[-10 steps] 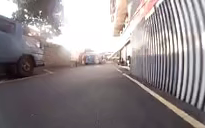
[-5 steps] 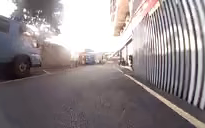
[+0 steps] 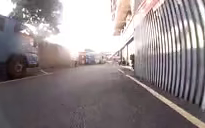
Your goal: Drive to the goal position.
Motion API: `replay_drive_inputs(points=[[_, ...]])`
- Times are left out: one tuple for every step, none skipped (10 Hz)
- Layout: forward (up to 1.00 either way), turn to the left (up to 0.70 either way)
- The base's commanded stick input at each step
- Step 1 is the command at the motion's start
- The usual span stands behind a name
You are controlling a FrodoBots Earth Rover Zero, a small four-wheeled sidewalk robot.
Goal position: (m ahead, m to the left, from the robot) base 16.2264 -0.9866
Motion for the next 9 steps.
replay_drive_inputs(points=[[0.45,0.0],[0.45,0.0],[0.45,0.0],[0.45,0.0],[0.45,0.0],[0.45,0.0],[0.45,0.0],[0.45,0.0],[0.45,0.0]])
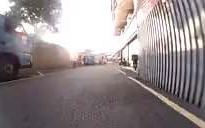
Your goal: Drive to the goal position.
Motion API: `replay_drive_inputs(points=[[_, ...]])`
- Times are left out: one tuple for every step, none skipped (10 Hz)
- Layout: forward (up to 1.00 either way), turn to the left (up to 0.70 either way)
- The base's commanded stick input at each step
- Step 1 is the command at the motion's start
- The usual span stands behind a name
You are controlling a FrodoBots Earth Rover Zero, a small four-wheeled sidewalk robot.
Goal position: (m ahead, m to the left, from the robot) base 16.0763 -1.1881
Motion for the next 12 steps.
replay_drive_inputs(points=[[0.45,0.0],[0.45,0.0],[0.45,0.0],[0.45,0.0],[0.45,0.0],[0.45,0.0],[0.45,0.0],[0.45,0.0],[0.45,0.0],[0.45,0.0],[0.45,0.0],[0.45,0.0]])
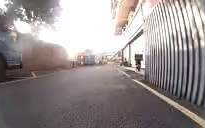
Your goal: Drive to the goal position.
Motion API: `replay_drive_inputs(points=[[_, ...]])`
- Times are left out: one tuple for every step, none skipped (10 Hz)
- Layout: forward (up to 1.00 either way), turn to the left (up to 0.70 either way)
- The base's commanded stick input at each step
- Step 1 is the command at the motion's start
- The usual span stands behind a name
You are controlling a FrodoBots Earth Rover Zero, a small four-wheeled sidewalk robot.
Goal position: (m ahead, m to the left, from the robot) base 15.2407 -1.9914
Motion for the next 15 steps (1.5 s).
replay_drive_inputs(points=[[0.45,0.0],[0.45,0.0],[0.45,0.0],[0.45,0.0],[0.45,0.0],[0.45,0.0],[0.45,0.0],[0.45,0.0],[0.45,0.0],[0.45,0.0],[0.45,0.0],[0.45,0.0],[0.45,0.0],[0.45,0.0],[0.45,0.0]])
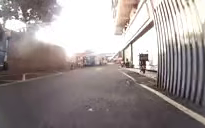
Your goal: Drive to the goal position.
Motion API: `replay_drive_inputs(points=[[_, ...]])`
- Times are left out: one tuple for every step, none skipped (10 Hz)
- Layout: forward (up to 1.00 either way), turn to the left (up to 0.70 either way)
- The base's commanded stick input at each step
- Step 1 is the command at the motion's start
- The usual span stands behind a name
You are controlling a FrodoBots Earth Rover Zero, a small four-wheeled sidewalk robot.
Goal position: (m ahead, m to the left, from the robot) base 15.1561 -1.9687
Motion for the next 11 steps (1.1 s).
replay_drive_inputs(points=[[0.45,0.0],[0.45,0.0],[0.45,0.0],[0.45,0.0],[0.45,0.0],[0.45,0.0],[0.45,0.0],[0.45,0.0],[0.45,0.0],[0.45,0.0],[0.45,0.0]])
